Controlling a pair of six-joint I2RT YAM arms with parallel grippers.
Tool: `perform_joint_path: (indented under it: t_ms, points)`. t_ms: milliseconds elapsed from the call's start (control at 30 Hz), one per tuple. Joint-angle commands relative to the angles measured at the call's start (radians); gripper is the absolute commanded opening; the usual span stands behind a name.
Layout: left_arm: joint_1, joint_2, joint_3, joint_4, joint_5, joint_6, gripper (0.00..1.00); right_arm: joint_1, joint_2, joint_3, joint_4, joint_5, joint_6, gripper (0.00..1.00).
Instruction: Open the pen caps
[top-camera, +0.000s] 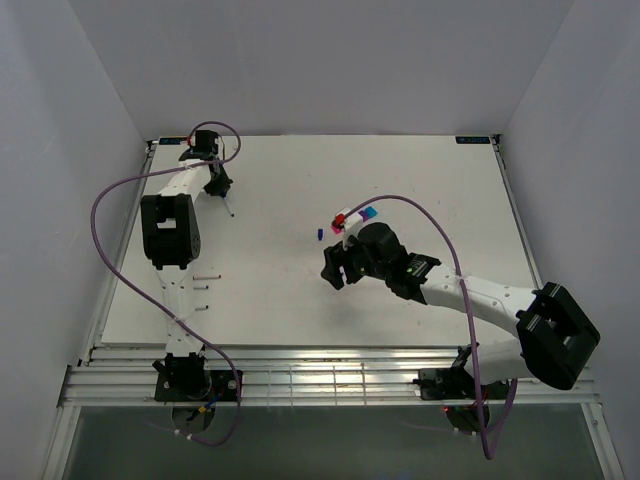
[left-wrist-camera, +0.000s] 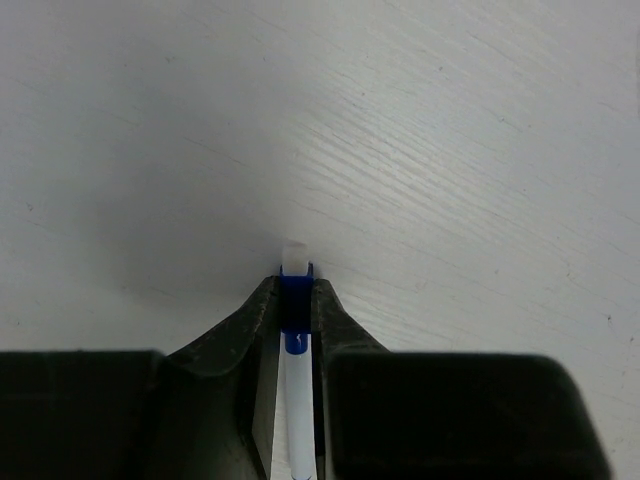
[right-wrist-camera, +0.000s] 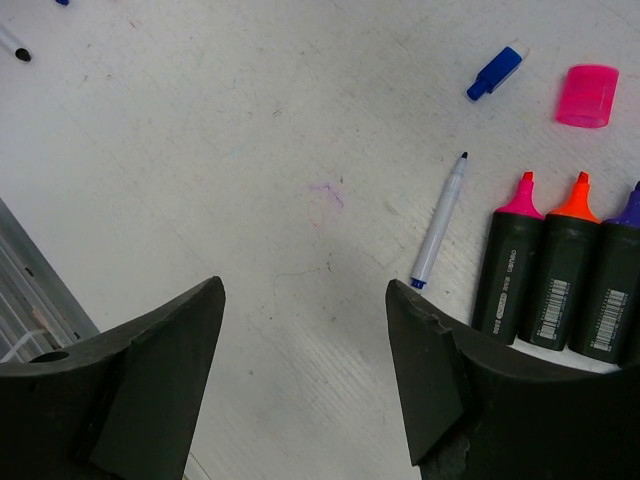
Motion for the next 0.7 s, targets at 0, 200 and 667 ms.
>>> perform_joint_path:
  t_ms: [0, 200, 667]
  points:
    - [0.004, -0.067, -0.037, -0.017, 0.05, -0.023, 0.01, -0.013, -0.011, 0.042, 0.002, 0.021, 0.023, 0.72]
    - [-0.026, -0.268, -0.166, 0.024, 0.232, -0.12, 0.0, -0.113, 0.027, 0.127, -0.064, -0.112, 0.104, 0.8]
    - [-0.349, -0.871, -0.838, 0.486, 0.39, -0.354, 0.0, -0.268, 0.231, 0.136, 0.454, -0.7, 0.558, 0.83]
